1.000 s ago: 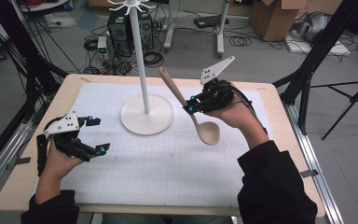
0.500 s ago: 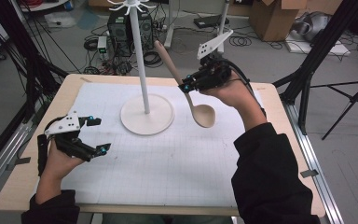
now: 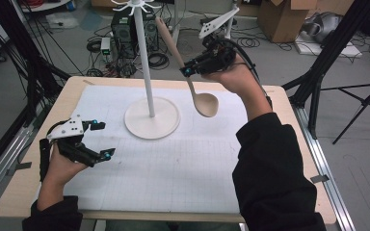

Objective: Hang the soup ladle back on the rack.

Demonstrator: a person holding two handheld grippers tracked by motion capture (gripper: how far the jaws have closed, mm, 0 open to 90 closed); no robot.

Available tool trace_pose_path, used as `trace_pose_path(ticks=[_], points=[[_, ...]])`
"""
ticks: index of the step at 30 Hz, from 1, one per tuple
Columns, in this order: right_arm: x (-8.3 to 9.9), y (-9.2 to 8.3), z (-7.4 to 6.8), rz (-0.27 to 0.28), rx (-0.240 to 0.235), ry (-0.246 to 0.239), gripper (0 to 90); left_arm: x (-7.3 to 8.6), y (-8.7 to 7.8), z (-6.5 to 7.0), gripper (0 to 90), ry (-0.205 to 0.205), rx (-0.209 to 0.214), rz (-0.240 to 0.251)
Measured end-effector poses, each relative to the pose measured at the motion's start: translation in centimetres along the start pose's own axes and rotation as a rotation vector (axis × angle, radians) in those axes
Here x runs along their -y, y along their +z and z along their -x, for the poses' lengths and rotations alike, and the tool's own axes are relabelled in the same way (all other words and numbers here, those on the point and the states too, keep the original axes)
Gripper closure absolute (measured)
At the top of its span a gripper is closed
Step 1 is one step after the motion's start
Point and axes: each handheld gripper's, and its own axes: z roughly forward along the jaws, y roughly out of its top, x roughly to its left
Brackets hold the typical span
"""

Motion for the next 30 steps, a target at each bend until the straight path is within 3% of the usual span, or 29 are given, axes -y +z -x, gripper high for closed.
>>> trace_pose_path(ticks=[10, 19, 30], points=[[-1.9, 0.2, 0.8, 0.014, 0.016, 0.027, 77.7, 0.0, -0.3, -0.1, 1.7, 0.001, -0.002, 0.011], [-2.3, 1.1, 1.3, -0.016, 0.023, 0.044, 77.7, 0.0, -0.4, -0.1, 1.7, 0.001, -0.003, 0.014], [-2.8, 1.3, 1.0, -0.019, 0.017, 0.04, 77.7, 0.0, -0.6, -0.1, 1.7, 0.0, -0.004, 0.02]])
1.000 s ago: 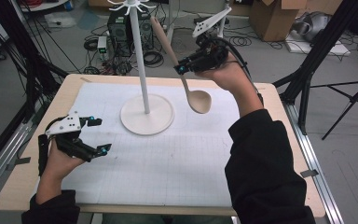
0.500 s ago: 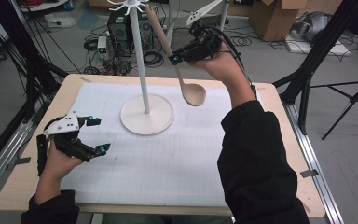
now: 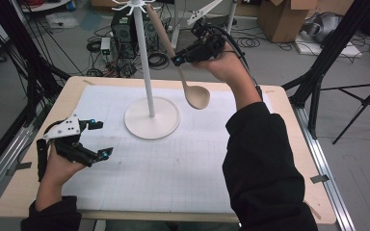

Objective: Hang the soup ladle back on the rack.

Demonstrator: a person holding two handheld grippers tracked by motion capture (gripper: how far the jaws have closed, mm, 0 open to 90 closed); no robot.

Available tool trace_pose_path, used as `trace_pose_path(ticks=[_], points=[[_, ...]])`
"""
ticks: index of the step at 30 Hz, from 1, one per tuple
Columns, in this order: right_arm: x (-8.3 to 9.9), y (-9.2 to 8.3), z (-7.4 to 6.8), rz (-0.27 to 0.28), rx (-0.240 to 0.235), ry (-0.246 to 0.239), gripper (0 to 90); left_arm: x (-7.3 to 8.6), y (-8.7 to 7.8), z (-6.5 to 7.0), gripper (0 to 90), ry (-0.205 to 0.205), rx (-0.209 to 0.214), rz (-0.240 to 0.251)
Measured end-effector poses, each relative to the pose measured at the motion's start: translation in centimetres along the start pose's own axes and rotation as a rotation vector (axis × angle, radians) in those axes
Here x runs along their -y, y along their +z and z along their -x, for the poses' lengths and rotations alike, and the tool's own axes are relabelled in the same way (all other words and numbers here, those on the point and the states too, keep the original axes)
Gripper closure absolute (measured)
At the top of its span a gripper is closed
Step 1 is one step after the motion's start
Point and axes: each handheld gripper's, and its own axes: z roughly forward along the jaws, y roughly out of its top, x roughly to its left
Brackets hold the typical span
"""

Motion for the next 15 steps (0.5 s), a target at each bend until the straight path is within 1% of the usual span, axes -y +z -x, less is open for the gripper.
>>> trace_pose_path(ticks=[1, 5, 9, 15], points=[[-0.02, 0.03, -0.04, -0.006, 0.007, 0.0, 77.7, 0.0, 0.01, 0.0, 1.7, 0.0, 0.0, -0.001], [-0.14, 0.17, -0.26, -0.011, 0.006, -0.011, 77.7, -0.01, 0.05, 0.01, 1.7, 0.001, -0.001, -0.001], [-0.43, 0.49, -0.57, -0.042, 0.022, -0.016, 77.7, -0.05, 0.0, 0.05, 1.7, 0.001, -0.002, -0.002], [-0.73, 0.54, -0.67, -0.052, 0.037, -0.019, 77.7, -0.06, -0.06, 0.04, 1.7, 0.002, -0.001, 0.003]])
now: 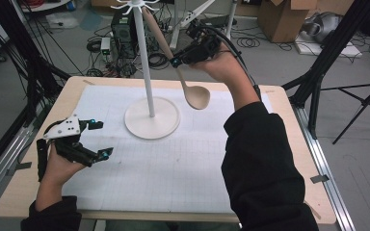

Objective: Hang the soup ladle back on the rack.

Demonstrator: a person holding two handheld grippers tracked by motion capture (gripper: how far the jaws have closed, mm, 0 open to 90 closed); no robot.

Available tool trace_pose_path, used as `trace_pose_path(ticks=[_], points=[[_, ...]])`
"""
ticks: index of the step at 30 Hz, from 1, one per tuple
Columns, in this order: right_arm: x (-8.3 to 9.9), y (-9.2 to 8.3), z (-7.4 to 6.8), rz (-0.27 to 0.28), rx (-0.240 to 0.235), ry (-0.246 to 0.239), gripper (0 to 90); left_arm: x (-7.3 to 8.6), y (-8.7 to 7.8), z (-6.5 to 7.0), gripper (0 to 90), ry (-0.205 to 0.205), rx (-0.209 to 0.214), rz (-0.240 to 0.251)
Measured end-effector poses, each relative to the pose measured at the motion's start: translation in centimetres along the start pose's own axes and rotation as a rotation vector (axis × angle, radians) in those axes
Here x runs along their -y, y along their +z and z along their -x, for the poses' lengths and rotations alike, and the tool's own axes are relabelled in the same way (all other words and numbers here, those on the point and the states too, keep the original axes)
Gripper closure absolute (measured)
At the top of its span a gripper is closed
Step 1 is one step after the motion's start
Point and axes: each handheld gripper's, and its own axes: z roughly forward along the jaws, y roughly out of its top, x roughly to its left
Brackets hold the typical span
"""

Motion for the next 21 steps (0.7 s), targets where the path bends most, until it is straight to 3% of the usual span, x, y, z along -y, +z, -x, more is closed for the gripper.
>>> trace_pose_path(ticks=[9, 21], points=[[0.3, -0.3, 0.5, 0.01, 0.014, 0.017, 77.7, 0.0, -0.1, 0.0, 1.7, -0.001, -0.002, 0.003], [1.6, -1.7, 2.3, 0.032, 0.02, 0.084, 77.6, 0.0, -0.1, 0.0, 1.7, -0.002, -0.002, 0.001]])
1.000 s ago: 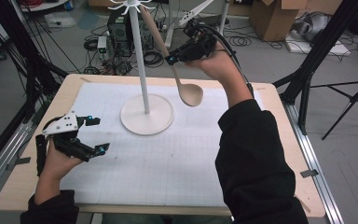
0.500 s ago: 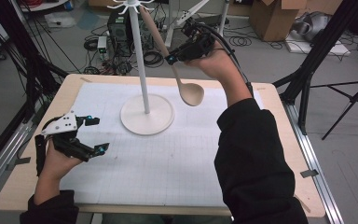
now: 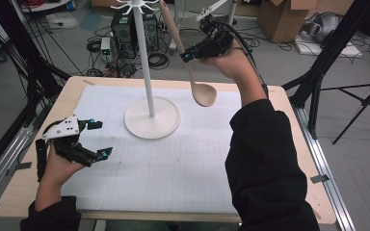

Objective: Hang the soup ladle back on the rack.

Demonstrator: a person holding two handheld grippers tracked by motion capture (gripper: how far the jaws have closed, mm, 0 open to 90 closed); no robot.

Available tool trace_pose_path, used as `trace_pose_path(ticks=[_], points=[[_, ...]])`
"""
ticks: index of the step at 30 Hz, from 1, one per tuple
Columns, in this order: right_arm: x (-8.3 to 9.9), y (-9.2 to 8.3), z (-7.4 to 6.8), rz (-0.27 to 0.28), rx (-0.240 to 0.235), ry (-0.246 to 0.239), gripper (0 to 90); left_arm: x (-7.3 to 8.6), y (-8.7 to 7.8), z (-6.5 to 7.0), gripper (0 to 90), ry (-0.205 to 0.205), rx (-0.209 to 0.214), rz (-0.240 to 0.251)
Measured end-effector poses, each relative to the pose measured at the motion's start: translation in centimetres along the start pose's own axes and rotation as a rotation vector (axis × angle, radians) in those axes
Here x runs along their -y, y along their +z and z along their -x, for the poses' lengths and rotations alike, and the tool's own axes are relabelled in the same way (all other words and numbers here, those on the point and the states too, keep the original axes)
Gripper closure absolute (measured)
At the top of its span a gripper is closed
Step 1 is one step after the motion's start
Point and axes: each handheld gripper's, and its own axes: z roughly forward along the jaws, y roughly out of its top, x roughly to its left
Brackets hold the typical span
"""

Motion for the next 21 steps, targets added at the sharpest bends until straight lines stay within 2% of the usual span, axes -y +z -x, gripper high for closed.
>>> trace_pose_path(ticks=[7, 12, 21], points=[[0.1, 0.7, 0.5, -0.005, -0.02, 0.006, 77.6, 0.1, -0.1, -0.1, 1.7, -0.001, -0.004, 0.001], [-0.1, 1.3, 0.6, 0.002, -0.044, 0.009, 77.6, 0.0, -0.3, -0.1, 1.7, 0.003, -0.007, 0.005], [-0.6, 2.1, 0.3, -0.014, -0.059, -0.004, 77.6, 0.0, -0.4, -0.1, 1.7, -0.001, -0.01, 0.01]])
